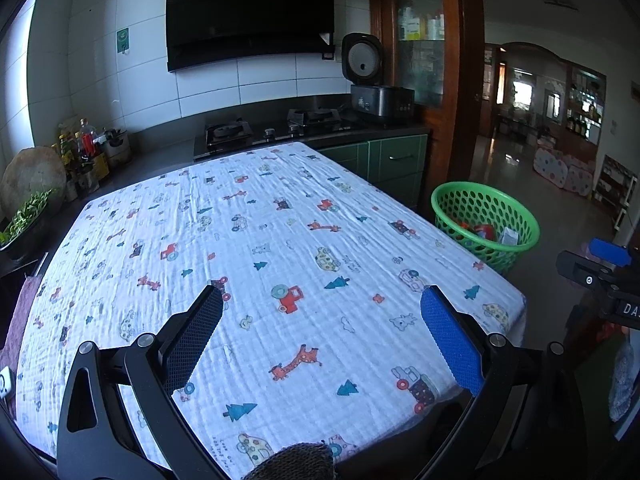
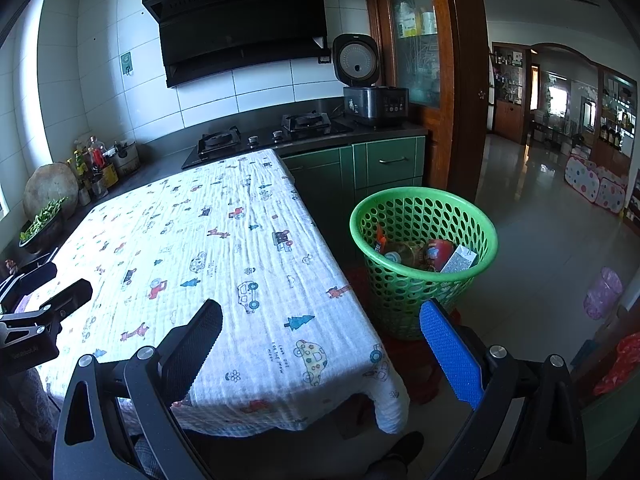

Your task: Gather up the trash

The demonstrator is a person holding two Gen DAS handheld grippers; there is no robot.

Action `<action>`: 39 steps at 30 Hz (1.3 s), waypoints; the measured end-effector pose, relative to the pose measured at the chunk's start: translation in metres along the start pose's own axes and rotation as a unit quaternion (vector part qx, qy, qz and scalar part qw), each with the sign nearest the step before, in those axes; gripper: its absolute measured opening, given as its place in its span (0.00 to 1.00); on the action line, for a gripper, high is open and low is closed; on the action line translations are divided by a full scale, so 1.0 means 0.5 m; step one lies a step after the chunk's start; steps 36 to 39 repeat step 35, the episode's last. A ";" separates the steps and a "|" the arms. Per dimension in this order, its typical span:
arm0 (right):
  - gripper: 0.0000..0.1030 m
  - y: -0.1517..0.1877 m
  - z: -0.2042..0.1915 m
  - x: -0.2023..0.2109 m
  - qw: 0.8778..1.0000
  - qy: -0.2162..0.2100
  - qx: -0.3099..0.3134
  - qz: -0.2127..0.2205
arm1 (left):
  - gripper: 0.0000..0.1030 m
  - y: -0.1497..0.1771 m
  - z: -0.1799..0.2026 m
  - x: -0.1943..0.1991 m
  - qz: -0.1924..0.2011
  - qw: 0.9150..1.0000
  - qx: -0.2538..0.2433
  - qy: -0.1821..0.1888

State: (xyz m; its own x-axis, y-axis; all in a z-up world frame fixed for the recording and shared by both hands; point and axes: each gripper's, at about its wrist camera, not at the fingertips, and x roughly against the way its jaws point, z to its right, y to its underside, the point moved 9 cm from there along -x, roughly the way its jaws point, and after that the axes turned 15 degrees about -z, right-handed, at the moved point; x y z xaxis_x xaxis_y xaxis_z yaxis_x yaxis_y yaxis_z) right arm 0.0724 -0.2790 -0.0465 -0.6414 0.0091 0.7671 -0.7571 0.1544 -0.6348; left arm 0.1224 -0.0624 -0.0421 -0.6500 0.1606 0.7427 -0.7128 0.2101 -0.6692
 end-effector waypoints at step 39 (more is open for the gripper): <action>0.93 0.011 -0.004 -0.012 1.000 -0.005 0.001 0.000 | 0.95 0.005 0.000 -0.011 -0.005 1.000 0.002 0.003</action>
